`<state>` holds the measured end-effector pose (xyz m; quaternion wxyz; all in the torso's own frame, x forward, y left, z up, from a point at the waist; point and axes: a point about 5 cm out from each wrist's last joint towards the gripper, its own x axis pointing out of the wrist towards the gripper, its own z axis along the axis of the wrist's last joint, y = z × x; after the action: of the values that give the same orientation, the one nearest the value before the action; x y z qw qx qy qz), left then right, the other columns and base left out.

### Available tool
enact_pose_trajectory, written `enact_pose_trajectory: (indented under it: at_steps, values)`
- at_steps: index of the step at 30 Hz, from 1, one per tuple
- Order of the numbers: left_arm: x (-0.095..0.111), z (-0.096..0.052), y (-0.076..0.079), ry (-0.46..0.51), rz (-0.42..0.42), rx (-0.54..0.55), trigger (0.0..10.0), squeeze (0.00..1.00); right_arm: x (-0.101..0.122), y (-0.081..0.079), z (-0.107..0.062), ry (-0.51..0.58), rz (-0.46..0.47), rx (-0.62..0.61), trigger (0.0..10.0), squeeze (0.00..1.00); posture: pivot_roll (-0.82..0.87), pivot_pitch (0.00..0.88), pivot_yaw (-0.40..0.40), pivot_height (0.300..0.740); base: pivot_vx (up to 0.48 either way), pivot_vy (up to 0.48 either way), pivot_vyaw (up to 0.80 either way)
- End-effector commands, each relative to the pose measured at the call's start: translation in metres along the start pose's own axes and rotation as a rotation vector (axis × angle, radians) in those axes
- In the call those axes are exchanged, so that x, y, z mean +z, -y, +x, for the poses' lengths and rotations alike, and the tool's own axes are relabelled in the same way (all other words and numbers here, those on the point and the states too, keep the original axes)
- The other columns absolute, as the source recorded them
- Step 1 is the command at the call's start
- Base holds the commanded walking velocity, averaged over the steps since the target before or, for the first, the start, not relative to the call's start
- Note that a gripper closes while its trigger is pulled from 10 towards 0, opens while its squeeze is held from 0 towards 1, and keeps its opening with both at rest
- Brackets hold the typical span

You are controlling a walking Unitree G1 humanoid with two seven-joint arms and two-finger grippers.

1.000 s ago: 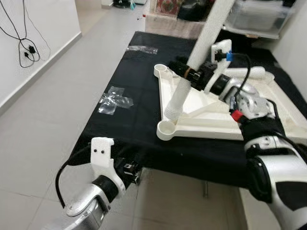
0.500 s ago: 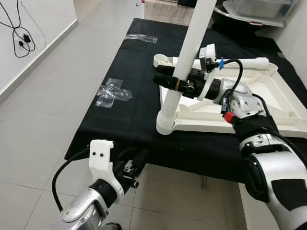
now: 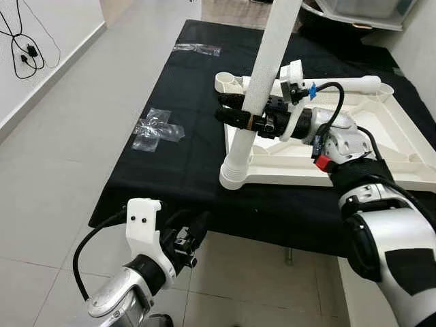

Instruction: Building children table

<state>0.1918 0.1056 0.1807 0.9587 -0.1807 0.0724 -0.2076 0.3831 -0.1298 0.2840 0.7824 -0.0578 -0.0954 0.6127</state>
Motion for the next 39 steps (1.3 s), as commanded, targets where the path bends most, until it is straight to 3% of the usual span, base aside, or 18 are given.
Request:
enact_pose_trajectory:
  at_steps: [1, 14, 16, 24, 33, 35, 39]
  values:
    - [-0.001, -0.002, 0.001, -0.016, -0.001, -0.001, 10.0, 0.00, -0.010, -0.004, 0.002, -0.049, 0.025, 0.046, 10.0, 0.00, 0.15, 0.220, -0.121, 0.740, 0.000, 0.000, 0.00]
    - [0.000, -0.006, 0.004, -0.025, 0.006, 0.005, 10.0, 0.00, 0.006, -0.008, 0.032, 0.012, 0.028, 0.178, 10.0, 0.00, 0.19, 0.257, -0.130, 0.740, 0.000, 0.000, 0.00]
    - [0.001, -0.009, 0.003, -0.027, 0.011, 0.021, 10.0, 0.00, 0.014, -0.008, 0.039, 0.075, 0.047, 0.183, 10.0, 0.00, 0.20, 0.269, -0.136, 0.740, 0.000, 0.000, 0.00]
    - [0.000, -0.016, 0.004, -0.034, 0.006, 0.030, 10.0, 0.00, 0.027, -0.006, 0.040, 0.146, 0.042, 0.204, 10.0, 0.00, 0.21, 0.288, -0.140, 0.740, 0.000, 0.000, 0.00]
    - [0.000, -0.022, 0.005, -0.053, 0.020, 0.030, 10.0, 0.00, 0.047, -0.006, 0.037, 0.195, -0.027, 0.283, 10.0, 0.00, 0.23, 0.306, -0.132, 0.740, 0.000, 0.000, 0.00]
    - [0.001, -0.023, 0.004, -0.055, 0.020, 0.031, 10.0, 0.00, 0.045, -0.010, 0.042, 0.124, -0.047, 0.334, 10.0, 0.00, 0.22, 0.314, -0.128, 0.740, 0.000, 0.000, 0.00]
    - [0.001, -0.023, 0.003, -0.055, 0.018, 0.032, 10.0, 0.00, 0.043, -0.012, 0.044, 0.093, -0.055, 0.351, 10.0, 0.00, 0.22, 0.314, -0.130, 0.740, 0.000, 0.000, 0.00]
